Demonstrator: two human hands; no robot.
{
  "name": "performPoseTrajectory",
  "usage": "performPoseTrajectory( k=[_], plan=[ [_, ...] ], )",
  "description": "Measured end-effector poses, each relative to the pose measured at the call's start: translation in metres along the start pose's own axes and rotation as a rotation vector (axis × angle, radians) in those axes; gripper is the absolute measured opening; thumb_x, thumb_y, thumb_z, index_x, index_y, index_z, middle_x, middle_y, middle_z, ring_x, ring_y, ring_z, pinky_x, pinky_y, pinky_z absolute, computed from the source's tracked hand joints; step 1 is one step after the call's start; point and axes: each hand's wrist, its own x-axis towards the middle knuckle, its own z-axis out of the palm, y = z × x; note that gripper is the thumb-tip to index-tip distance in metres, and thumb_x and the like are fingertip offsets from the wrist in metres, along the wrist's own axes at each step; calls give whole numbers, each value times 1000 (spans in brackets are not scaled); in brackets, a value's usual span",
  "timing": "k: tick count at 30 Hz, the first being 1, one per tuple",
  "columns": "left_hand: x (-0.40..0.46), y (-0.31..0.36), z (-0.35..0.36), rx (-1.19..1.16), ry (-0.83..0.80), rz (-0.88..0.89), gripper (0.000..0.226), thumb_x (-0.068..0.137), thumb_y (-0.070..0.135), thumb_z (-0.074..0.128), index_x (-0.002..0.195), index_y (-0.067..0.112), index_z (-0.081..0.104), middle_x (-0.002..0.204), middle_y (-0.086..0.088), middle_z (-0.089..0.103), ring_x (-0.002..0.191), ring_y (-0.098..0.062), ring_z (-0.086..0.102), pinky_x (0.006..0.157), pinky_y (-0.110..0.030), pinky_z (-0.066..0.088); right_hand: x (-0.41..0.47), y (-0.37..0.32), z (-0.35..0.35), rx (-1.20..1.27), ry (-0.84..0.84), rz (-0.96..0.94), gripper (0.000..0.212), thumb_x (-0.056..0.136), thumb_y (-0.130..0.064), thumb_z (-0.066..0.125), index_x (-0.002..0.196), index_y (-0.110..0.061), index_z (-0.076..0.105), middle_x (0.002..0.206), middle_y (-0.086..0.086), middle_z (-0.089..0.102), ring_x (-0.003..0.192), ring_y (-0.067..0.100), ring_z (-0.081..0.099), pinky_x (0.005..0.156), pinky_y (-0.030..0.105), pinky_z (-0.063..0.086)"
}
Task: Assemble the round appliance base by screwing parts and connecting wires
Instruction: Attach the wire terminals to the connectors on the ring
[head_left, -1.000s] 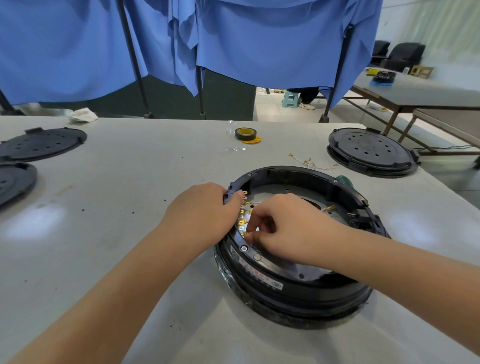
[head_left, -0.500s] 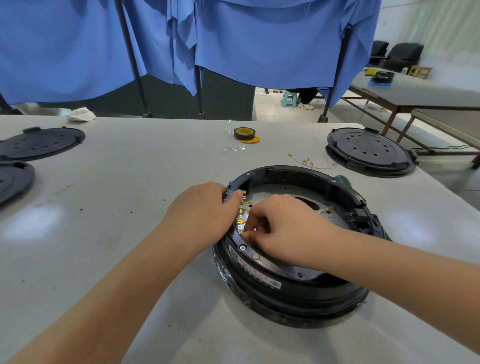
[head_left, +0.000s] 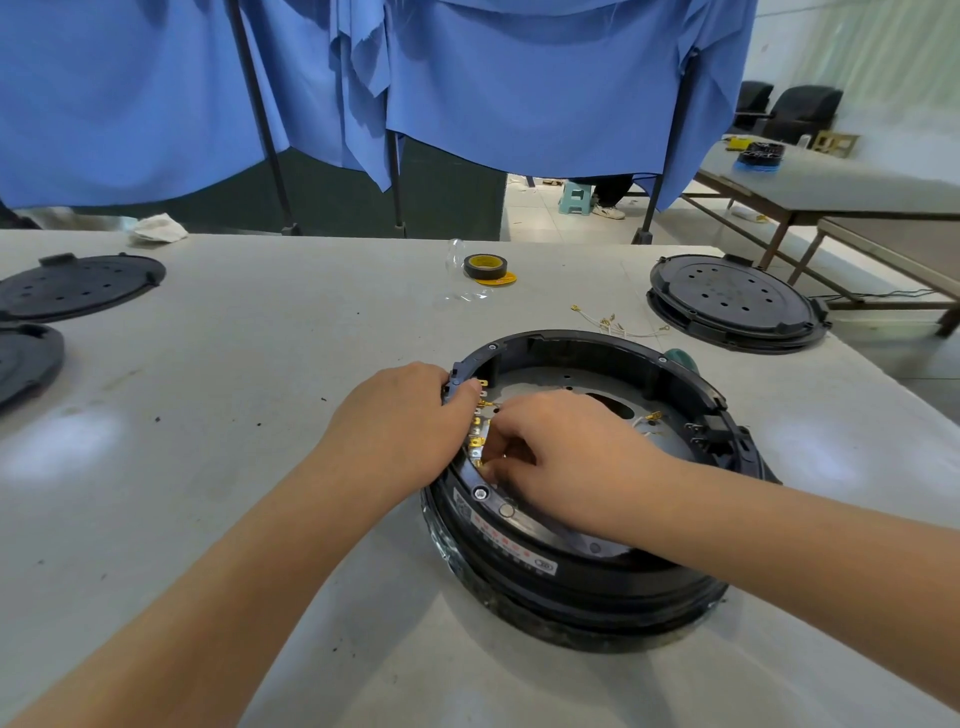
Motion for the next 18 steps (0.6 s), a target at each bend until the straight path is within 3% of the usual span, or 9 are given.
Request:
performPoseTrajectory(
  k=[5,12,18],
  plan=[
    [0,0,1,6,10,-7,43,96,50,38,86,17,66,73,-1,55,77,-24,54,60,-32,33,-1,-2,1,12,-9,33,13,91,-34,56,86,-23,59,85,-4,55,81,18,53,69,29,40],
    [1,-1,2,-1,7,-10,44,97,49,38,91,17,67,85,-6,63,83,-26,56,65,-32,37,0,-3,2,6,-9,42,13,91,-32,55,90,-20,62,89,-1,60,86,21,57,73,30,43],
    [1,-1,2,1,9,-3,44,97,49,37,95,18,67,86,-5,63,80,-23,54,65,-32,37,2,-4,1,-69,1,-53,8,93,-26,54,86,-23,51,100,1,62,94,22,57,76,32,42]
  ],
)
